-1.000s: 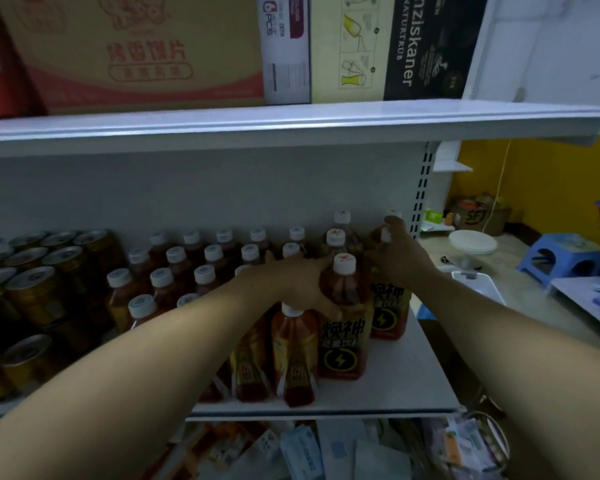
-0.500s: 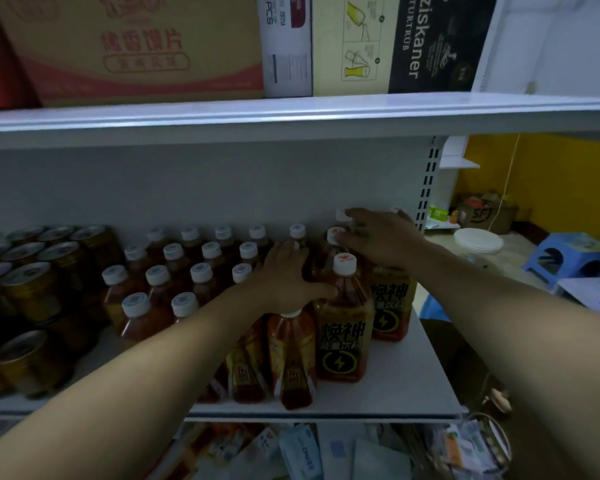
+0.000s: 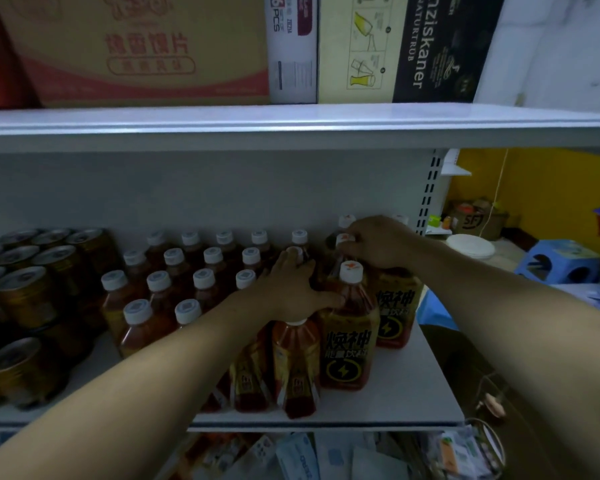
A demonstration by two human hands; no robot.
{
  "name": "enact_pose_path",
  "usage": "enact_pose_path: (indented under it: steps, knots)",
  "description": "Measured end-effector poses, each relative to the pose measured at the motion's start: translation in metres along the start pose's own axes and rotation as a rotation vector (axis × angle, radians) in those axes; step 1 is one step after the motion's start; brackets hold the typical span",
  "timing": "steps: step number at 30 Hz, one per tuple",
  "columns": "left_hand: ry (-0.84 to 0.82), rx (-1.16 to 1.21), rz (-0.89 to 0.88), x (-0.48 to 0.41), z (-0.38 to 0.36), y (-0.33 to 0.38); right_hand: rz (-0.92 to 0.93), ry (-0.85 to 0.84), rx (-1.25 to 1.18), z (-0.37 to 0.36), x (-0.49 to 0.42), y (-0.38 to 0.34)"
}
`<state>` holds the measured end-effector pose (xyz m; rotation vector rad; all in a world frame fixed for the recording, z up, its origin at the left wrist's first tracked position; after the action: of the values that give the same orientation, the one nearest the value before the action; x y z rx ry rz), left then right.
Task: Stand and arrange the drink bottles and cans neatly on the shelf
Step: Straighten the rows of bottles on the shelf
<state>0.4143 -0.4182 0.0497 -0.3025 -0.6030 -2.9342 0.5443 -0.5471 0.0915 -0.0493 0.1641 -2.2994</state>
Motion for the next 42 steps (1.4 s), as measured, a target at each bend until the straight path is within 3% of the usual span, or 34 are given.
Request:
enact_pose_path:
  steps: [5,14,17,20,27,32,36,39,42]
  knots:
    - [-0.028,-0.185,-0.041,-0.001,-0.001,0.003,-0.006,0.000,0.034,0.008,0.004,0.004]
    - [-0.085,-0.206,-0.051,-0.002,0.002,0.009,0.003,-0.005,-0.028,-0.001,0.008,0.009]
    - [-0.076,-0.201,-0.046,-0.003,0.005,0.009,-0.124,0.143,-0.321,0.004,0.024,0.038]
    - [-0.078,-0.274,-0.010,-0.004,0.008,0.013,-0.152,0.097,-0.566,-0.015,0.041,0.061]
    - [-0.106,-0.248,0.020,-0.006,0.007,0.012,-0.156,0.212,-0.386,-0.014,0.054,0.060]
    - [-0.120,-0.232,0.042,-0.010,0.003,0.005,-0.196,0.173,-0.481,-0.016,0.053,0.062]
    - [-0.116,-0.223,0.034,-0.007,0.001,0.008,-0.133,0.275,-0.213,-0.004,0.045,0.038]
    - [-0.114,-0.206,0.027,-0.003,0.003,0.012,0.017,0.074,-0.233,-0.001,0.027,0.012]
    - [-0.083,-0.211,0.002,0.000,0.004,0.015,-0.011,-0.089,-0.069,-0.006,0.014,0.006]
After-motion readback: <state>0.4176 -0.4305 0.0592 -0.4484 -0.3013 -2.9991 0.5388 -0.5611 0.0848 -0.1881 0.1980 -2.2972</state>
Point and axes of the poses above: each hand's wrist, its own x-axis away from the middle knuckle, its own z-axis out of the back of the hand, y = z × x, the point moved 3 cm from there along -x, towards the middle knuckle, and after that the axes turned 5 degrees about -y, right-handed, at the moved point
